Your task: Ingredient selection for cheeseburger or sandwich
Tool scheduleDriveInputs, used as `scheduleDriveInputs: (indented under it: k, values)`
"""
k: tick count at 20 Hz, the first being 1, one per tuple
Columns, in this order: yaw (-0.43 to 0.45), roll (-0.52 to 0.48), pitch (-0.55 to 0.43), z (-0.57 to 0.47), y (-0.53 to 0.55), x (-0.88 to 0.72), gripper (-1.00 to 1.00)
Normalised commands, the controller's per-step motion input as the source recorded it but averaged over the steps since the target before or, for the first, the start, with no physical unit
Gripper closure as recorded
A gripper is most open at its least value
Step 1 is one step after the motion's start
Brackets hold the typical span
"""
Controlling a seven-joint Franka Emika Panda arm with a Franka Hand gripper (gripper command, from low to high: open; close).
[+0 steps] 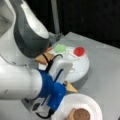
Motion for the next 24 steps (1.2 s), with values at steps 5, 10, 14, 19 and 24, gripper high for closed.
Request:
scheduleDriveInputs:
  k: [5,10,14,19,24]
  values:
    - [0.213,0.099,0.063,-0.15,-0.30,0.36,1.00]
    - [0.200,0.151,-0.017,-0.17,-0.07,0.21,1.00]
    - [0.167,0.081,-0.103,-0.24,-0.04,0.21,1.00]
    - [0.123,0.058,-0.088,-0.22,-0.09,0.18,1.00]
    - [0.120,0.002,-0.046,-0.08,-0.12,0.18,1.00]
